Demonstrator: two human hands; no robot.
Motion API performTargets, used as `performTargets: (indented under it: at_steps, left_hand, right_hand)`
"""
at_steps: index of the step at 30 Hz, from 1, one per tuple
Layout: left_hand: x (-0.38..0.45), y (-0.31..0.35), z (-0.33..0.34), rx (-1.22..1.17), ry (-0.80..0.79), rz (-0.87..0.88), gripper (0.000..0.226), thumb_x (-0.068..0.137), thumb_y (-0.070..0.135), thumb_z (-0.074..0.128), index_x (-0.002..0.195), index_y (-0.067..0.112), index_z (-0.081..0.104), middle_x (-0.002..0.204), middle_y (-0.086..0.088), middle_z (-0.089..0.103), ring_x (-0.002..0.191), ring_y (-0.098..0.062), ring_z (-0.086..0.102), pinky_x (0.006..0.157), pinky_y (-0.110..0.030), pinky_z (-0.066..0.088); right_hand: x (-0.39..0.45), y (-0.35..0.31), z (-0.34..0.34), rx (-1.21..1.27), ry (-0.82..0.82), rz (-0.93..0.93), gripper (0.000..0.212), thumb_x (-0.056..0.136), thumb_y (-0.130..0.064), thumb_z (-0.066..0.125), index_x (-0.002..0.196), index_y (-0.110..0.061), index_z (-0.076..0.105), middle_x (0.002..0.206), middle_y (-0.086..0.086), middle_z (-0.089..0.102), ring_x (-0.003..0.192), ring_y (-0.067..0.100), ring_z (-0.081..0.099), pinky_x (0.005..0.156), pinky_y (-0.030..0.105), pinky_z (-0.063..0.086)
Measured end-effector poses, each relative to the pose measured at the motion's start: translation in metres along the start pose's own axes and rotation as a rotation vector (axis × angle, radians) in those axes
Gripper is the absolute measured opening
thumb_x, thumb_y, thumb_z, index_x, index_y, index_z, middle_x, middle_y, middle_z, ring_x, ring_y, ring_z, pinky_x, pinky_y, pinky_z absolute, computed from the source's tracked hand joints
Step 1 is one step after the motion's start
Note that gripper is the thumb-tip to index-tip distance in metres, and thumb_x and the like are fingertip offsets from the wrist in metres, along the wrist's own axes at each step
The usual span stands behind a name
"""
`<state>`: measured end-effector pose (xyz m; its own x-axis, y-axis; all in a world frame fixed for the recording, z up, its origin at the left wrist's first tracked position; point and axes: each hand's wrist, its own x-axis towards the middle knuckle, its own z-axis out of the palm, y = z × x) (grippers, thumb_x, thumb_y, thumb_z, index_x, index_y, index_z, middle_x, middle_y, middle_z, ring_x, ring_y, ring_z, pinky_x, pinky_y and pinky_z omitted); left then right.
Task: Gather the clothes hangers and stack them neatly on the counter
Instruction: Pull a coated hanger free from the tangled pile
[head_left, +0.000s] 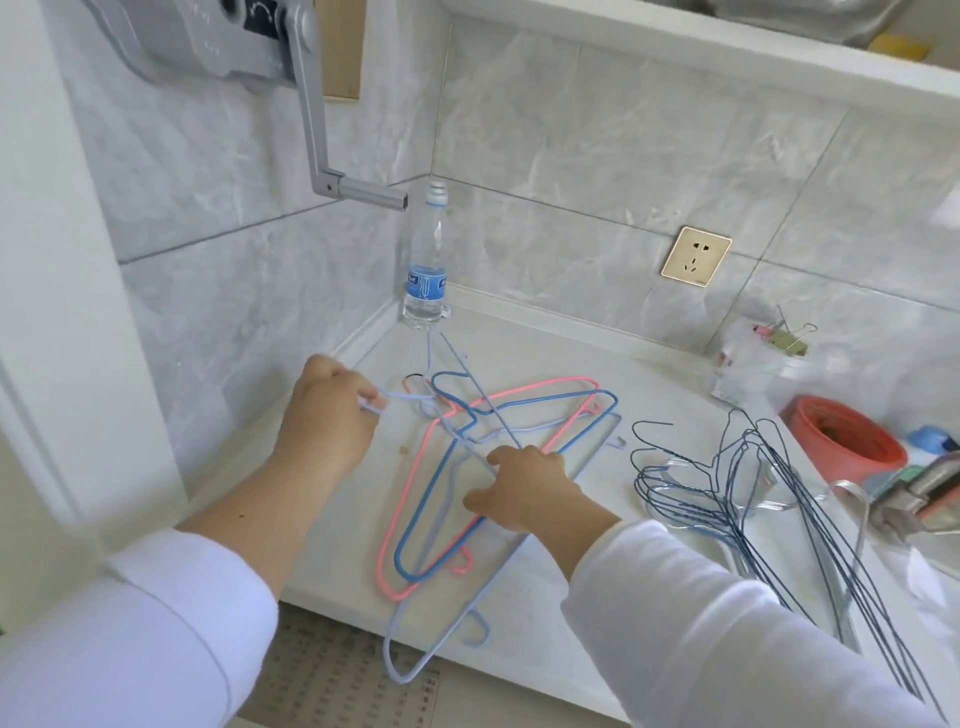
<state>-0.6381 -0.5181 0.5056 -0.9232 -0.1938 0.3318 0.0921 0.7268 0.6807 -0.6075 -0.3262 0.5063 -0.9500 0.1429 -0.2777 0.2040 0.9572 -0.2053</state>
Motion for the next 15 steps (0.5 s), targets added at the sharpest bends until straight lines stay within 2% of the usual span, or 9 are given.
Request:
performTargets:
  at_steps: [3, 6, 8, 10, 11, 12, 14, 15]
  left_hand:
    - [0.009, 0.046, -0.011, -0.079, 0.083, 0.245, 0.014, 0.080, 0.020, 0.069, 0.084, 0.007, 0.074, 0.094, 0.000, 0.045, 0.090, -0.021, 0.054, 0.078, -0.023, 0.037]
    - [0.010, 0.097, -0.013, -0.152, 0.074, 0.365, 0.017, 0.080, 0.026, 0.069, 0.079, 0.009, 0.070, 0.091, 0.002, 0.047, 0.080, -0.014, 0.049, 0.074, -0.023, 0.038]
    - [0.011, 0.125, -0.014, -0.209, 0.052, 0.364, 0.016, 0.081, 0.028, 0.066, 0.073, 0.015, 0.062, 0.088, 0.002, 0.047, 0.075, -0.014, 0.047, 0.068, -0.020, 0.033]
    - [0.010, 0.153, -0.017, -0.255, 0.022, 0.358, 0.014, 0.082, 0.024, 0.061, 0.072, 0.015, 0.056, 0.078, 0.004, 0.044, 0.074, -0.015, 0.044, 0.060, -0.019, 0.026]
    - [0.010, 0.162, -0.021, -0.289, 0.000, 0.347, 0.010, 0.082, 0.021, 0.058, 0.074, 0.016, 0.057, 0.075, 0.006, 0.045, 0.075, -0.016, 0.045, 0.059, -0.021, 0.026]
    - [0.009, 0.171, -0.025, -0.348, -0.057, 0.345, 0.003, 0.083, 0.019, 0.056, 0.081, 0.020, 0.059, 0.078, 0.007, 0.050, 0.077, -0.014, 0.047, 0.060, -0.022, 0.030]
    - [0.010, 0.181, -0.030, -0.494, -0.215, 0.346, 0.030, 0.084, 0.017, 0.055, 0.112, 0.028, 0.058, 0.104, 0.008, 0.056, 0.088, -0.008, 0.052, 0.068, -0.015, 0.040]
    - [0.011, 0.180, -0.032, -0.550, -0.219, 0.347, 0.042, 0.084, 0.016, 0.054, 0.124, 0.028, 0.052, 0.115, 0.007, 0.054, 0.095, -0.006, 0.052, 0.074, -0.013, 0.041]
  right_hand:
    - [-0.006, -0.002, -0.017, 0.127, 0.163, 0.006, 0.061, 0.080, -0.045, 0.052, 0.137, -0.030, 0.035, 0.133, 0.002, 0.048, 0.127, 0.028, 0.038, 0.097, 0.044, 0.037]
    - [-0.013, -0.015, -0.048, 0.497, 0.294, -0.150, 0.065, 0.082, -0.032, 0.057, 0.140, -0.027, 0.029, 0.130, 0.006, 0.052, 0.117, 0.028, 0.054, 0.094, 0.038, 0.045]
    - [-0.019, -0.026, -0.070, 0.749, 0.321, -0.282, 0.058, 0.082, -0.020, 0.057, 0.135, -0.027, 0.035, 0.115, 0.006, 0.059, 0.098, 0.029, 0.062, 0.086, 0.040, 0.051]
    - [-0.030, -0.028, -0.093, 0.826, 0.344, -0.339, 0.046, 0.084, -0.010, 0.049, 0.127, -0.025, 0.042, 0.094, 0.004, 0.062, 0.078, 0.026, 0.061, 0.069, 0.036, 0.050]
    - [-0.032, -0.030, -0.102, 0.776, 0.346, -0.336, 0.044, 0.086, -0.007, 0.045, 0.128, -0.021, 0.044, 0.091, 0.007, 0.062, 0.078, 0.026, 0.060, 0.064, 0.034, 0.047]
    - [-0.036, -0.032, -0.111, 0.715, 0.348, -0.303, 0.042, 0.089, -0.005, 0.043, 0.130, -0.015, 0.046, 0.097, 0.013, 0.063, 0.086, 0.029, 0.062, 0.065, 0.032, 0.046]
    - [-0.040, -0.027, -0.126, 0.570, 0.487, -0.236, 0.035, 0.093, -0.009, 0.040, 0.126, -0.007, 0.050, 0.117, 0.016, 0.063, 0.109, 0.032, 0.060, 0.076, 0.033, 0.046]
    - [-0.042, -0.022, -0.133, 0.549, 0.552, -0.228, 0.032, 0.093, -0.012, 0.038, 0.121, -0.011, 0.053, 0.117, 0.015, 0.065, 0.111, 0.031, 0.060, 0.079, 0.034, 0.048]
